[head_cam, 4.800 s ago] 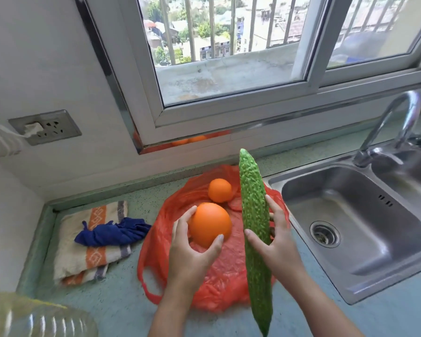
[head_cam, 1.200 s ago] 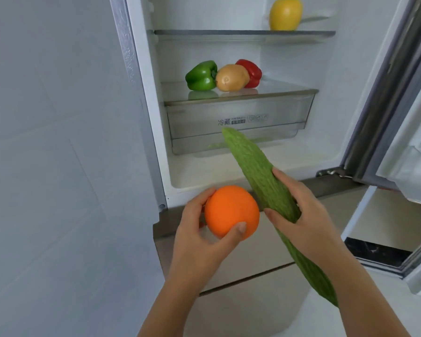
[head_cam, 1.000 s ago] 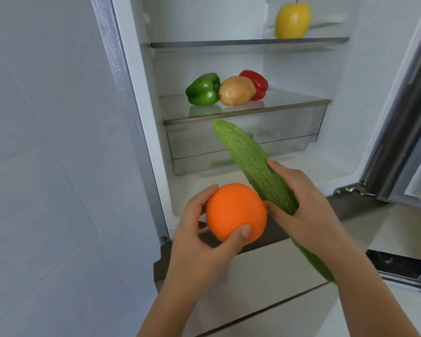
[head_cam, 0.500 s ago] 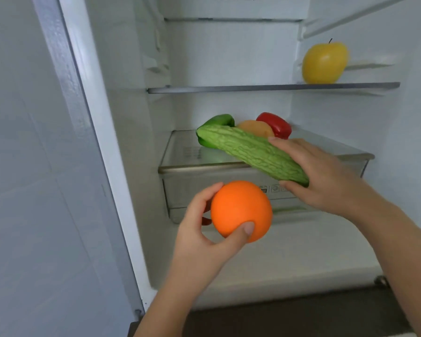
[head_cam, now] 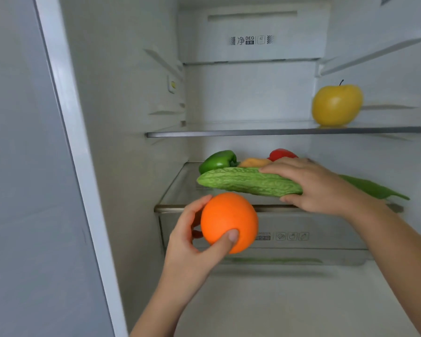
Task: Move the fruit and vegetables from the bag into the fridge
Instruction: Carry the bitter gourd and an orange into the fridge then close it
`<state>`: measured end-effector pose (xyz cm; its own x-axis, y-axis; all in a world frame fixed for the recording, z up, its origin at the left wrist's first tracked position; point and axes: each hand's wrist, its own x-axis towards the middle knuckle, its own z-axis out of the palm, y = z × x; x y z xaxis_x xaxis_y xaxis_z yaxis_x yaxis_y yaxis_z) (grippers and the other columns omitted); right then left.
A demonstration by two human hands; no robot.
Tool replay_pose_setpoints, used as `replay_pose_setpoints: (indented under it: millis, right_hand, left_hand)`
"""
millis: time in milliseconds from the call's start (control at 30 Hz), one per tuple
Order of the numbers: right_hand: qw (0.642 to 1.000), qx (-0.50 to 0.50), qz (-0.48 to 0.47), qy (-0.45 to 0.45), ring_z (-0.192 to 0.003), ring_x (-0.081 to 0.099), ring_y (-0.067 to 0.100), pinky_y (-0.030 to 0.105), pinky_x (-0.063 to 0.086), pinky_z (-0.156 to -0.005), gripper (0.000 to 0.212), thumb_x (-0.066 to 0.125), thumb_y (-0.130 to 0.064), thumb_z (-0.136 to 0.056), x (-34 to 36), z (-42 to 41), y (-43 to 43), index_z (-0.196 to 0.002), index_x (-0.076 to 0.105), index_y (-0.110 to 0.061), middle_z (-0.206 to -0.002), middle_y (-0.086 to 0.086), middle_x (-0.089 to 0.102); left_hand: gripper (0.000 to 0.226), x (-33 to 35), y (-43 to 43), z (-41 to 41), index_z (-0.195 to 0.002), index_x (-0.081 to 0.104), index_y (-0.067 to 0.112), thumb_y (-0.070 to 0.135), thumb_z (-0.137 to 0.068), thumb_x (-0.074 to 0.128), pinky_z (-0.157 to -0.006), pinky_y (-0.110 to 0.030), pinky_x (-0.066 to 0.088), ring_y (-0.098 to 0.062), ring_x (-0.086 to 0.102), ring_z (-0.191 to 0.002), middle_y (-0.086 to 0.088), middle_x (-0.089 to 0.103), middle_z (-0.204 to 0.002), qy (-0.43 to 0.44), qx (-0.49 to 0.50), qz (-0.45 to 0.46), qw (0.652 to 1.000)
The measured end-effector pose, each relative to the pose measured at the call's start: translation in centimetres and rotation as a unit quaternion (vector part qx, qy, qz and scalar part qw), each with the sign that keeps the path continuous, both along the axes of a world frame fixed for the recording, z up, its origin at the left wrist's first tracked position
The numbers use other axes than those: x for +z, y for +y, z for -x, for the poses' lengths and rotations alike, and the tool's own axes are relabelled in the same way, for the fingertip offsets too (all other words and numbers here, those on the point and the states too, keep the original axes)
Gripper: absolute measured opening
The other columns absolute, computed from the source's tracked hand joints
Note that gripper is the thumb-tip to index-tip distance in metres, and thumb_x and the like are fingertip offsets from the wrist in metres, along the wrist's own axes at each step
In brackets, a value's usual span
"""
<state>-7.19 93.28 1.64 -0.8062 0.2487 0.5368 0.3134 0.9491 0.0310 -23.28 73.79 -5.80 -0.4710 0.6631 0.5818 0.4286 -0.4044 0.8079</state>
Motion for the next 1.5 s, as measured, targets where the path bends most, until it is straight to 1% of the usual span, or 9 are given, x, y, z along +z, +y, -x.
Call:
replay_pose_setpoints:
  millis: [67, 233, 400, 533, 700, 867, 1167, 1333, 1500]
  right_hand:
    - [1.0, -0.001, 0.003, -0.012, -0.122, 0.039, 0.012, 0.022, 0.027, -0.087, 0.066, 0.071, -0.014, -0.076, 0.0, 0.3, 0.6, -0.132, 0.042, -0.033, -0.134, -0.008, 0.044]
    - [0.998, 0.024, 0.053, -0.02, -0.12, 0.039, 0.011, 0.032, 0.035, -0.099, 0.066, 0.07, -0.011, -0.077, -0.3, 1.0, 2.2, -0.133, 0.043, -0.033, -0.128, -0.007, 0.045]
    - [0.995, 0.058, 0.084, 0.018, -0.112, 0.047, 0.015, 0.04, 0.039, -0.098, 0.056, 0.072, -0.005, -0.074, -0.4, 1.9, 4.1, -0.125, 0.055, -0.023, -0.117, -0.002, 0.052]
    - [0.995, 0.054, 0.084, 0.028, -0.109, 0.049, 0.018, 0.045, 0.038, -0.096, 0.048, 0.07, -0.006, -0.076, -0.3, 2.6, 5.1, -0.12, 0.059, -0.021, -0.115, 0.001, 0.056]
    - [0.994, 0.059, 0.081, 0.035, -0.109, 0.051, 0.021, 0.036, 0.04, -0.095, 0.04, 0.063, -0.004, -0.083, -0.5, 3.1, 6.0, -0.121, 0.058, -0.016, -0.114, 0.006, 0.059]
    - [0.994, 0.058, 0.084, 0.047, -0.11, 0.05, 0.017, 0.031, 0.038, -0.096, 0.04, 0.063, -0.003, -0.083, -0.9, 3.0, 6.0, -0.121, 0.059, -0.017, -0.113, 0.002, 0.058]
    - [0.99, 0.068, 0.098, 0.076, -0.112, 0.049, 0.016, 0.032, 0.037, -0.099, 0.044, 0.068, -0.011, -0.08, -1.2, 2.5, 4.9, -0.122, 0.057, -0.018, -0.117, 0.001, 0.056]
    - [0.984, 0.062, 0.109, 0.126, -0.111, 0.048, 0.01, 0.024, 0.033, -0.097, 0.04, 0.067, -0.013, -0.081, -0.8, 1.7, 3.3, -0.12, 0.059, -0.019, -0.116, -0.004, 0.056]
    - [0.975, 0.052, 0.115, 0.184, -0.106, 0.053, 0.011, 0.031, 0.042, -0.094, 0.037, 0.066, -0.014, -0.081, -0.6, 0.6, 0.5, -0.118, 0.06, -0.018, -0.114, -0.002, 0.06]
  left_hand:
    - [0.056, 0.2, 0.2, 0.0, -0.106, 0.053, 0.054, 0.053, -0.052, 0.07, -0.084, -0.036, 0.05, -0.002, 0.057, -0.099, 0.027, 0.057, -0.11, 0.008, 0.004, 0.002, 1.0]
    - [0.058, 0.5, 0.3, 0.3, -0.106, 0.053, 0.053, 0.056, -0.051, 0.07, -0.082, -0.035, 0.051, -0.001, 0.056, -0.099, 0.026, 0.056, -0.11, 0.013, 0.025, 0.006, 1.0]
    - [0.059, 0.8, 0.5, 0.0, -0.107, 0.053, 0.047, 0.055, -0.051, 0.069, -0.078, -0.028, 0.049, 0.0, 0.057, -0.097, 0.02, 0.057, -0.112, 0.016, 0.038, 0.007, 0.999]
    - [0.061, 0.8, 0.9, -0.3, -0.108, 0.052, 0.045, 0.056, -0.051, 0.068, -0.081, -0.032, 0.05, 0.002, 0.056, -0.097, 0.021, 0.057, -0.111, 0.029, 0.048, 0.02, 0.998]
    - [0.062, 0.9, 1.3, -0.7, -0.11, 0.051, 0.046, 0.059, -0.051, 0.067, -0.084, -0.036, 0.05, 0.001, 0.055, -0.098, 0.019, 0.055, -0.114, 0.044, 0.066, 0.033, 0.996]
    - [0.063, 1.1, 1.4, -1.4, -0.109, 0.05, 0.046, 0.06, -0.05, 0.066, -0.086, -0.035, 0.049, 0.001, 0.054, -0.1, 0.02, 0.054, -0.115, 0.05, 0.079, 0.042, 0.995]
    - [0.064, 1.4, 1.1, -2.4, -0.111, 0.048, 0.048, 0.061, -0.051, 0.066, -0.086, -0.035, 0.049, 0.003, 0.053, -0.1, 0.023, 0.052, -0.115, 0.051, 0.087, 0.034, 0.994]
    - [0.062, 3.0, 0.5, -2.0, -0.108, 0.048, 0.045, 0.058, -0.05, 0.067, -0.078, -0.026, 0.048, 0.004, 0.055, -0.096, 0.023, 0.055, -0.11, 0.064, 0.097, -0.002, 0.993]
    - [0.06, 5.3, 0.7, -1.5, -0.1, 0.047, 0.037, 0.056, -0.046, 0.068, -0.076, -0.022, 0.044, 0.001, 0.055, -0.095, 0.017, 0.056, -0.107, 0.075, 0.112, -0.041, 0.99]
